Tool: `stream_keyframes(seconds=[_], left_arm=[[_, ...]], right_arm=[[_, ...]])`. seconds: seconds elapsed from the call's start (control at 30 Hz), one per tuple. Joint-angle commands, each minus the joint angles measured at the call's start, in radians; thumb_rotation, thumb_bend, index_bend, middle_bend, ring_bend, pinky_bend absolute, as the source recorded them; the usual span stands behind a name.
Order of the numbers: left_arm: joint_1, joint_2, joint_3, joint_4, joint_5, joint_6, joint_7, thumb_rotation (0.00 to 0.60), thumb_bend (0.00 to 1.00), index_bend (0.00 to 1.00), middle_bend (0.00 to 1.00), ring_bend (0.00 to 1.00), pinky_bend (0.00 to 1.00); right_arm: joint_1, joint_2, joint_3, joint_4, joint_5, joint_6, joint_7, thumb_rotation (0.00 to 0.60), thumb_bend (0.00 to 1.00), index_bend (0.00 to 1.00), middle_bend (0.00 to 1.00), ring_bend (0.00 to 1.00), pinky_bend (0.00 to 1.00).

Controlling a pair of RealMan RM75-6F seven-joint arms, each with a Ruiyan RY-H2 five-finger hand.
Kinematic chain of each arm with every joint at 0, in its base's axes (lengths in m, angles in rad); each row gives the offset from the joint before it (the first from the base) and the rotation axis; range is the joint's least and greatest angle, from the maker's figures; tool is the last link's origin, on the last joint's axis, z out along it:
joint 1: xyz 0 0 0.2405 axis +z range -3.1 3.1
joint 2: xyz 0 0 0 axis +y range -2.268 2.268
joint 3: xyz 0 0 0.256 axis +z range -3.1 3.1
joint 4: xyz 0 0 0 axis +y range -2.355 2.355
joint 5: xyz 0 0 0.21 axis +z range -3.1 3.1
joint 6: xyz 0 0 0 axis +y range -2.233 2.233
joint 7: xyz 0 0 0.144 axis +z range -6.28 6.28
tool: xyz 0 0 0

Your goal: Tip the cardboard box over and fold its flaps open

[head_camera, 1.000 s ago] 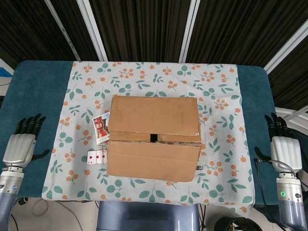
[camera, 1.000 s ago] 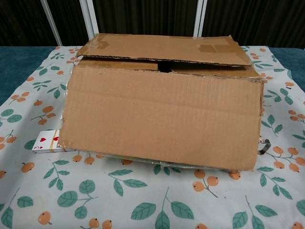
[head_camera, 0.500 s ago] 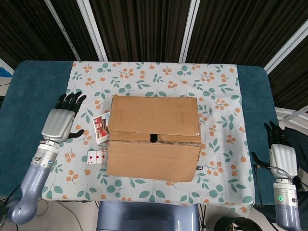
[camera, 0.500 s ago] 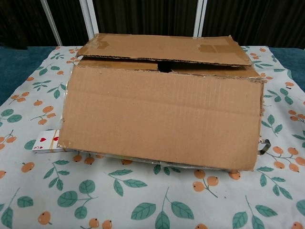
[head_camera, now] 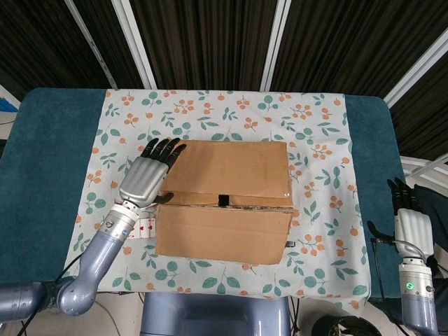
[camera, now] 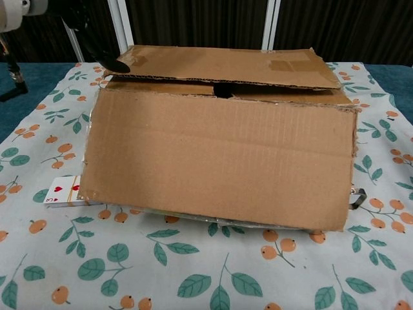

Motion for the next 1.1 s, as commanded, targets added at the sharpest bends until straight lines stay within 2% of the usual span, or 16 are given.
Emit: stream_keyframes(seconds=[0.03,0.67,1.1], left_arm=[[-0.024,-0.023,0.015,0.012,-0.017,0.009,0.018,0.6,0.16,0.0,0.0,0.0,0.0],[-0.098,-0.084,0.052,0.132,-0.066,0.01,0.019,0.6,0.19,0.0,0.0,0.0,0.0],[-0.114,-0.089,0.079,0.149,-0.063,0.016,-0.003,0.6,0.19,0.0,0.0,0.0,0.0]], right_arm=[[-0.005,0.0,0.007,-0.005,-0.001,-0.006,0.003,0.6,0.32,0.01,0.0,0.03,0.24],[-0.029,0.003,0.051,-0.026,0.004,-0.036,0.012,0.6,0.32,0.01,0.0,0.03,0.24],[-0.043,0.002,0.072,-0.028,0.003,-0.057,0.013,0.6,0.32,0.01,0.0,0.03,0.24]])
